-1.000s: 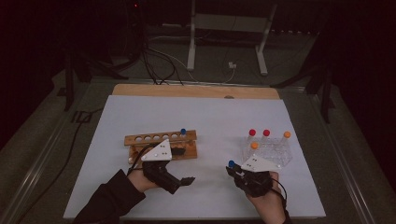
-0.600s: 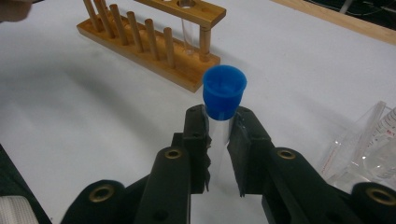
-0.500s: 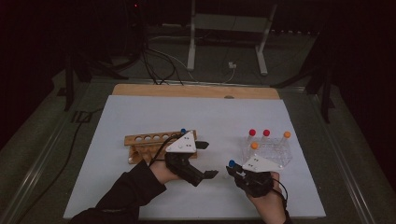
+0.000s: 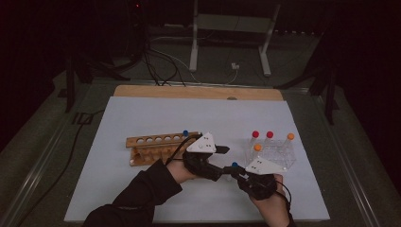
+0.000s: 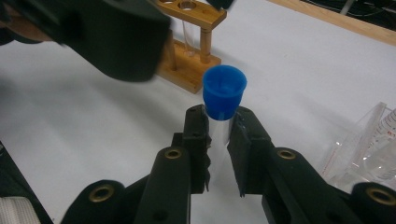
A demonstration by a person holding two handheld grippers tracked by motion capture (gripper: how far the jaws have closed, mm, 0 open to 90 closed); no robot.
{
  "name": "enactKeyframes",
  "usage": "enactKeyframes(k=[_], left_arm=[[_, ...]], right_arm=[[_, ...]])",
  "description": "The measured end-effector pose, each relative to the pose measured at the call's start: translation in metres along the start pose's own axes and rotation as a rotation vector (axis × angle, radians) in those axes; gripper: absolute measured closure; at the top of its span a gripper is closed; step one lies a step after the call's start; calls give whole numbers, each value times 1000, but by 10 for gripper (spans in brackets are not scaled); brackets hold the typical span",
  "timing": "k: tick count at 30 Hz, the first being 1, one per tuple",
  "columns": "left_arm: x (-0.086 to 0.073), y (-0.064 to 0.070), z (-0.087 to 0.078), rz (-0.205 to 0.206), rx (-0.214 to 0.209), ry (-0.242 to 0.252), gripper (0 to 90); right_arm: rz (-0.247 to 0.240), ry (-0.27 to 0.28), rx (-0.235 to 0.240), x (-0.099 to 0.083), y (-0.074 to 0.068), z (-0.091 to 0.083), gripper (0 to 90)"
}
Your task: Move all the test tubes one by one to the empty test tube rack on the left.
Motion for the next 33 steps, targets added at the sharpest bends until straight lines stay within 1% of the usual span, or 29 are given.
enactKeyframes(k=[1,2,4,7,8,9,10,13,15,18,19,20,23,28,29,30,32,33], left_arm=[[0,1,2,2,1,-3,392],[0,1,3,6,-7,-6,413],[-1,2,6,10,-3,-13,456],[-1,3,9,22,-14,-22,525],[-1,4,10,28,-26,-21,563],[-2,4,11,31,-23,-24,570],[-2,5,12,38,-17,-32,604],[-3,6,14,49,-23,-48,661],[-4,6,16,57,-17,-62,691],[-6,5,17,58,-9,-72,732],[-6,6,17,56,-15,-68,743],[-6,6,17,62,-11,-68,754],[-6,5,18,64,-10,-85,764],[-3,5,18,77,6,-87,768],[-3,5,18,75,13,-87,769],[-3,5,17,77,18,-87,769],[-2,2,14,61,23,-75,769],[-1,0,12,63,29,-73,769]], right_arm=[[2,1,3,0,0,0,769],[1,2,4,0,0,0,769],[0,2,5,0,0,0,769],[0,1,6,0,-1,0,768],[-1,1,4,0,-1,0,769],[-2,2,4,0,0,0,769],[0,2,5,0,0,-1,769],[-7,3,3,0,-1,-1,768],[-8,3,4,0,-1,-1,769],[-5,4,2,1,-1,-1,769],[-2,4,2,1,-1,-1,768],[-2,3,1,1,0,-1,769],[1,0,1,0,0,0,769],[7,12,4,1,1,0,761],[5,14,3,1,1,-1,759],[6,18,-2,1,1,-1,749],[6,13,7,1,1,-1,693],[3,11,0,0,1,-1,681]])
Point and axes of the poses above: each handheld gripper's, and its own axes: z roughly forward along the jaws, x roughly out of its top, y roughly to its right, the point moved 4 cm from there along z, roughly forward along the jaws, and after that the axes turned 11 degrees about z, right-handed, at the moved point
